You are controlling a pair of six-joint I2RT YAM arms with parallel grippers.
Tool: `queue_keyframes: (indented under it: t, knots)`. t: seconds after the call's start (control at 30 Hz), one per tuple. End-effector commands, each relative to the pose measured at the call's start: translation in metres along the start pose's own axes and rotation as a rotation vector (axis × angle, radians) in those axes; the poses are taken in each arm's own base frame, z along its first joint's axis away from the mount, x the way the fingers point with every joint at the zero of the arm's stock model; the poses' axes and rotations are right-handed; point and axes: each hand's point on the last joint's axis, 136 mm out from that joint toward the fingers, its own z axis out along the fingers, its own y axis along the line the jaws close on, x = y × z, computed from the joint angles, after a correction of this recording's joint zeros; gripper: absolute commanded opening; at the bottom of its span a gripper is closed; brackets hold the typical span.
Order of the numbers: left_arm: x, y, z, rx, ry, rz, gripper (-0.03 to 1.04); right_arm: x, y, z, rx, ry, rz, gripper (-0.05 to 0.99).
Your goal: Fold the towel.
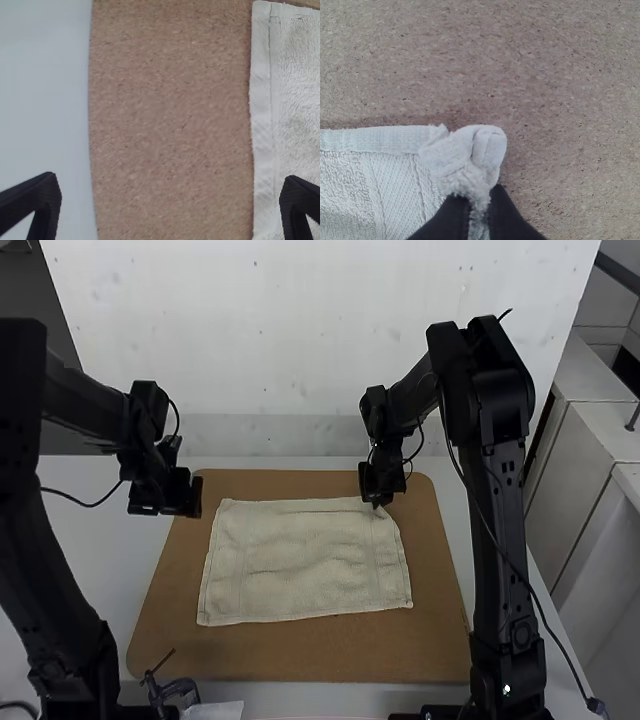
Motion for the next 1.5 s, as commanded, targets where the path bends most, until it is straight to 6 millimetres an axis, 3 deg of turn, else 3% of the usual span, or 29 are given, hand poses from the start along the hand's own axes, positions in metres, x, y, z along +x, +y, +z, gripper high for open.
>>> queue_keyframes:
  t: [0.0,0.23,0.5,0.6,0.7,0.87,1.07,1.27,1.47]
  knots:
    - [-0.041,-0.024,0.005,0.040,-0.041,0.026,0.97,0.031,-0.034,0.037,0.126,0.093,0.018,0.01]
    - [-0.062,-0.050,0.038,0.034,0.037,0.006,0.97,0.030,-0.042,0.038,0.131,0.093,0.031,0.02]
    - [-0.043,-0.046,0.073,-0.028,0.192,-0.049,0.89,0.030,-0.042,0.037,0.134,0.091,0.027,0.02]
    - [-0.035,-0.049,0.088,-0.030,0.244,-0.044,0.75,0.032,-0.038,0.033,0.130,0.083,0.018,0.02]
    - [-0.032,-0.060,0.098,0.031,0.282,-0.052,0.41,0.032,-0.036,0.026,0.127,0.071,0.012,0.01]
    - [-0.024,-0.082,0.095,0.102,0.331,-0.039,0.00,0.028,-0.041,0.016,0.125,0.043,0.023,0.02]
    - [-0.020,-0.090,0.089,0.124,0.334,-0.030,0.01,0.019,-0.044,0.011,0.125,0.015,0.032,0.02]
    - [-0.055,-0.080,0.063,0.107,0.223,-0.069,0.01,-0.017,-0.049,-0.001,0.135,-0.069,0.077,0.01]
    - [-0.083,-0.068,0.035,0.086,0.125,-0.101,0.01,-0.052,-0.054,-0.031,0.123,-0.172,0.131,0.02]
